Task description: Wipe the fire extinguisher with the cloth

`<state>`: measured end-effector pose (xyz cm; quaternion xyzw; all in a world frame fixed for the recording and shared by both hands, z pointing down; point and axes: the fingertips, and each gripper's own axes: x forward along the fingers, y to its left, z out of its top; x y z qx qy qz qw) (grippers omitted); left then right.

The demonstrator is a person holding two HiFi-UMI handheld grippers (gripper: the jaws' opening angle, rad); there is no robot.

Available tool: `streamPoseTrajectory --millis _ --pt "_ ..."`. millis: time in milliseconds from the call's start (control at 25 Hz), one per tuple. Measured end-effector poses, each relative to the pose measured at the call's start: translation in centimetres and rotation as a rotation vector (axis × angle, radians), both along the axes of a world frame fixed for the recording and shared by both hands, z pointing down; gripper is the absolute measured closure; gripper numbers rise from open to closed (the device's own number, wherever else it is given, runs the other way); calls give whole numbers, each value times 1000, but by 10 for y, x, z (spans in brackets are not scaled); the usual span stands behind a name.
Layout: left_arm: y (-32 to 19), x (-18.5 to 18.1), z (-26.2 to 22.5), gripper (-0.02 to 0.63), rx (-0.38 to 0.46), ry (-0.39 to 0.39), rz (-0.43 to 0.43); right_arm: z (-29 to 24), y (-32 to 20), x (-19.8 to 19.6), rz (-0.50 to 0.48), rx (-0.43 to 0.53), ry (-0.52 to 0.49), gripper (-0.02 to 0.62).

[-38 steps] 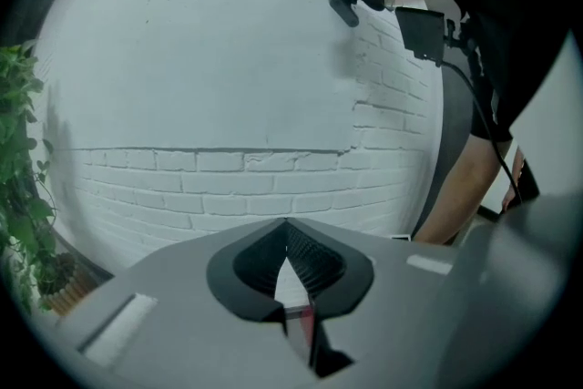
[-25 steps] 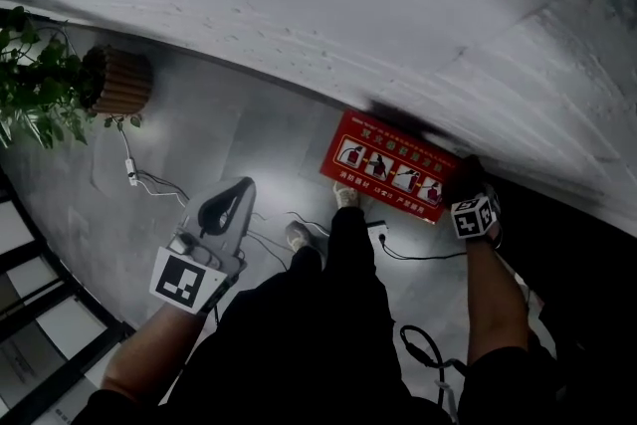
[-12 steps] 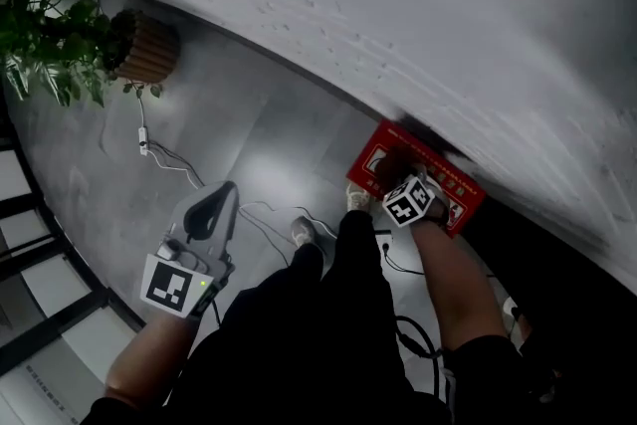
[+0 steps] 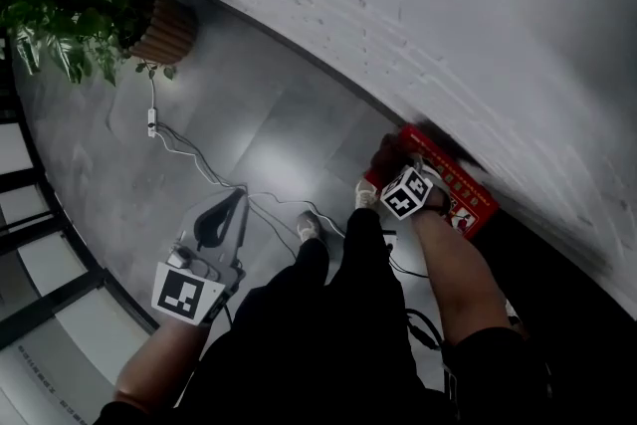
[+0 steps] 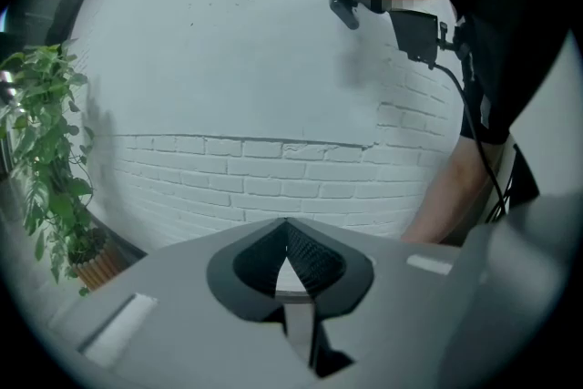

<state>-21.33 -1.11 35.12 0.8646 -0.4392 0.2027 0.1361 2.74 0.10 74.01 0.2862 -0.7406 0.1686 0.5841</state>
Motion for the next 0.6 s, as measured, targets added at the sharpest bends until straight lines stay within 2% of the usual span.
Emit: streamPoseTrajectory --millis 280,480,600 --pt "-10 46 -8 606 34 77 112 -5 100 103 194 -56 77 540" --pt "-12 64 -15 606 47 80 179 -5 185 184 350 -149 170 540" --pt "-14 71 -17 606 55 78 207 -6 222 214 430 -196 210 540"
